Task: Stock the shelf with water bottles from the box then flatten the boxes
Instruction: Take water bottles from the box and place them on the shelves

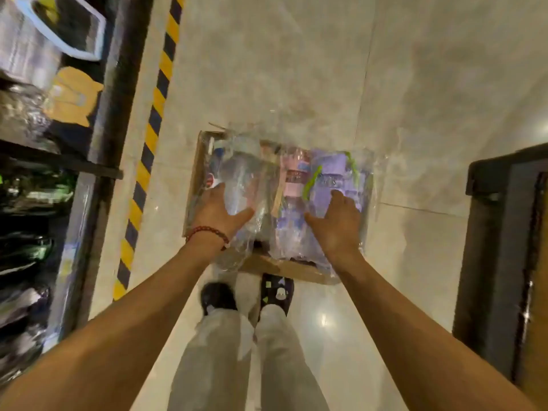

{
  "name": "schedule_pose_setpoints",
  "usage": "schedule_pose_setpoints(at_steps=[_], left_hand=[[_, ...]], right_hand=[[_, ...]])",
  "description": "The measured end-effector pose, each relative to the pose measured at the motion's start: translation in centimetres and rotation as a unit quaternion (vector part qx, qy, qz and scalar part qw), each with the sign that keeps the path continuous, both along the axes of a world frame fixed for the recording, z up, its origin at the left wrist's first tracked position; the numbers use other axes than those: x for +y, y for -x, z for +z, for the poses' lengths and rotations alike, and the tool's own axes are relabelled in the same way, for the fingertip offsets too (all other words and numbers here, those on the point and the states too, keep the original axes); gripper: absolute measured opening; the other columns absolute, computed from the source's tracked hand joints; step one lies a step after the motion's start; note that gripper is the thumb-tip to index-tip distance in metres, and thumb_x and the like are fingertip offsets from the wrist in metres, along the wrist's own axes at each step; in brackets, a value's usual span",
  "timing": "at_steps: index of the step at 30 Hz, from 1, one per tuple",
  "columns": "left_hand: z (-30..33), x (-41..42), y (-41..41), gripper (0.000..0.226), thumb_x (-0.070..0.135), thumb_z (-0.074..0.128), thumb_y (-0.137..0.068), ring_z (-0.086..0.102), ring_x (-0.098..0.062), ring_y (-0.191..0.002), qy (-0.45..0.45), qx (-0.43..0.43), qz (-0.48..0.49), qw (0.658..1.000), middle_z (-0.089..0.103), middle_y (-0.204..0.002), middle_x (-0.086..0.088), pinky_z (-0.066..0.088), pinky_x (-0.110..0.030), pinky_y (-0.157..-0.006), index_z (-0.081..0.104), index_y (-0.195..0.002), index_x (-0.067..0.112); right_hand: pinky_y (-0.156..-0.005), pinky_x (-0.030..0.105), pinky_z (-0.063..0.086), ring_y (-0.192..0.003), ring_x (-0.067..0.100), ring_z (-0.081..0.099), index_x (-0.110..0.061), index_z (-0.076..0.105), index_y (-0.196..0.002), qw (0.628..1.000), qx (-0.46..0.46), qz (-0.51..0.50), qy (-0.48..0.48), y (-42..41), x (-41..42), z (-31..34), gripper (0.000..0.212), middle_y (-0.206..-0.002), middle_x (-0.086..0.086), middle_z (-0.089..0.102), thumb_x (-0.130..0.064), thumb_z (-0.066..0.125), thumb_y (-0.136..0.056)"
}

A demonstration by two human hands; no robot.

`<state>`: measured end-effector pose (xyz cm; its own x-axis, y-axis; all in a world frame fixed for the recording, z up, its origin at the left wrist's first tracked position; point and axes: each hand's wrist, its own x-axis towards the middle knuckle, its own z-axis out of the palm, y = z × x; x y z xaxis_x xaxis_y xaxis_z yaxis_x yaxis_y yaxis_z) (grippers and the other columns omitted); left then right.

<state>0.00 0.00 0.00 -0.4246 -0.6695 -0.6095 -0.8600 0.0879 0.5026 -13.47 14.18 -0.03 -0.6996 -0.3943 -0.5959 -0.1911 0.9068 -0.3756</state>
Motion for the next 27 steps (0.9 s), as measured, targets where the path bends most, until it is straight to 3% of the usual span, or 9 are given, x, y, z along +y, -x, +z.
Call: schedule_pose_setpoints(at_steps=[6,9,12,15,19,22,25,27], left_hand=[[-6.3,-0.8,-0.1,0.108,0.054,0.078,-0.064,0.027,-0.029,-0.138,0.015,-0.108,-0.017,0.994,0.020,-0.155,-0.007,0.033,-0.047,-0.109,0.021,-0.147,0.015],[-8.0,-1.1,0.4,0.116,0.059,0.079,-0.056,0.040,-0.034,-0.129,0.022,-0.113,0.016,0.993,0.037,-0.144,-0.014,0.042,-0.049,-0.101,0.018,-0.145,0.016],[-8.5,-1.1,0.7,0.108,0.054,0.080,-0.056,0.050,-0.034,-0.116,0.071,-0.127,0.005,0.989,0.047,-0.130,-0.016,0.047,-0.044,-0.095,0.026,-0.139,0.010],[-8.2,-1.3,0.8,0.100,0.045,0.081,-0.059,0.050,-0.033,-0.116,0.084,-0.108,0.001,0.991,0.046,-0.133,-0.017,0.045,-0.039,-0.094,0.031,-0.137,0.005],[-6.8,-1.9,0.5,0.095,0.031,0.083,-0.061,0.050,-0.022,-0.111,0.013,-0.038,0.051,0.998,0.048,-0.130,-0.008,0.043,-0.028,-0.085,0.032,-0.138,0.009],[-5.0,-2.1,-0.3,0.097,0.026,0.084,-0.062,0.047,-0.020,-0.120,-0.049,0.014,0.097,0.994,0.046,-0.129,0.003,0.037,-0.022,-0.090,0.028,-0.141,0.018],[-2.2,-2.2,-1.3,0.099,0.030,0.085,-0.055,0.052,-0.021,-0.114,-0.076,0.043,0.116,0.989,0.050,-0.126,0.003,0.048,-0.036,-0.094,0.033,-0.138,0.023],[0.5,-2.7,-1.5,0.088,0.022,0.085,-0.059,0.052,-0.019,-0.111,-0.081,0.072,0.128,0.986,0.052,-0.122,0.001,0.047,-0.033,-0.091,0.040,-0.134,0.018]], right_hand=[[-0.102,0.046,0.035,-0.133,0.037,0.027,-0.006,0.008,-0.149,0.989,-0.005,-0.106,-0.098,-0.2,-0.8,-5.0,0.106,-0.144,0.020,0.027,-0.047,0.073,-0.077],[-0.101,0.049,0.035,-0.133,0.036,0.026,-0.005,0.002,-0.149,0.983,0.013,-0.139,-0.116,-0.3,-1.5,-6.6,0.113,-0.145,0.019,0.026,-0.045,0.076,-0.074],[-0.097,0.049,0.038,-0.130,0.035,0.030,-0.007,0.007,-0.149,0.976,0.055,-0.165,-0.129,-0.8,-1.9,-7.8,0.108,-0.142,0.018,0.029,-0.043,0.077,-0.074],[-0.093,0.048,0.040,-0.124,0.034,0.035,-0.009,0.017,-0.145,0.973,0.087,-0.188,-0.104,-1.0,-1.7,-8.4,0.097,-0.136,0.019,0.036,-0.037,0.078,-0.075],[-0.092,0.048,0.041,-0.122,0.037,0.036,-0.008,0.024,-0.141,0.975,0.057,-0.203,-0.063,-0.3,-1.3,-7.3,0.094,-0.131,0.020,0.040,-0.033,0.081,-0.071],[-0.089,0.043,0.041,-0.118,0.037,0.040,-0.005,0.032,-0.135,0.975,0.033,-0.218,-0.005,-0.3,-1.1,-5.2,0.086,-0.124,0.021,0.046,-0.031,0.081,-0.069],[-0.090,0.049,0.045,-0.107,0.037,0.050,-0.001,0.039,-0.129,0.972,0.031,-0.225,0.054,-1.4,-1.5,-1.8,0.087,-0.113,0.020,0.053,-0.031,0.083,-0.061],[-0.087,0.049,0.048,-0.102,0.036,0.053,-0.002,0.043,-0.126,0.970,0.027,-0.222,0.095,-2.3,-2.3,1.1,0.088,-0.110,0.017,0.055,-0.036,0.079,-0.053]])
